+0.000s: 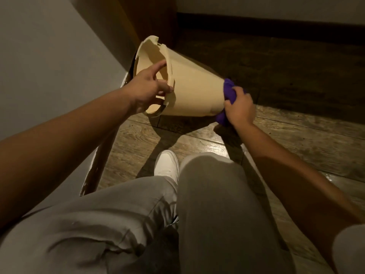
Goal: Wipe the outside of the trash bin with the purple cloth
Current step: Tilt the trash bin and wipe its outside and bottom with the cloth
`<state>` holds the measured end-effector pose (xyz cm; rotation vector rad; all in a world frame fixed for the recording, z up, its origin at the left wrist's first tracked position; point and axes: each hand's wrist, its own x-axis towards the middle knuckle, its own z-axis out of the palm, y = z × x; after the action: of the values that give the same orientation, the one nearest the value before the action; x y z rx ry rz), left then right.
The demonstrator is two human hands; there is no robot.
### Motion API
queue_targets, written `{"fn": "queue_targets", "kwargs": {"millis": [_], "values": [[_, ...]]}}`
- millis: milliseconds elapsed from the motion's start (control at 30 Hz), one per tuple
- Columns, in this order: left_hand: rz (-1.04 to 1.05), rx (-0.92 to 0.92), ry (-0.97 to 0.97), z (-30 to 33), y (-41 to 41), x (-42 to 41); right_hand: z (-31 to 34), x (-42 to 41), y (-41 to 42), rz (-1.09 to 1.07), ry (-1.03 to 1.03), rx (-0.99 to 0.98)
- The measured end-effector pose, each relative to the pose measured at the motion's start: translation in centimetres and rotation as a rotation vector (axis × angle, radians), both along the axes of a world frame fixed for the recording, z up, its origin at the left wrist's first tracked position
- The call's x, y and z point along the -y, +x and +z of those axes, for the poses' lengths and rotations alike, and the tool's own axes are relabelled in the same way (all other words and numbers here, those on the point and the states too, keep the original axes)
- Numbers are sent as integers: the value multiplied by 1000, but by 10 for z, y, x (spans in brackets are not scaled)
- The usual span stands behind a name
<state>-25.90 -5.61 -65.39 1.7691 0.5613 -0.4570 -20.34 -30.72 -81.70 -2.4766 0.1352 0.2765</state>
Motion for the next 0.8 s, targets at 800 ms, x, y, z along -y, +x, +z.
{"fn": "queue_targets", "kwargs": {"millis": [800], "values": [[185, 121, 65, 7, 13, -1, 45, -24, 15, 169, 335, 210]]}}
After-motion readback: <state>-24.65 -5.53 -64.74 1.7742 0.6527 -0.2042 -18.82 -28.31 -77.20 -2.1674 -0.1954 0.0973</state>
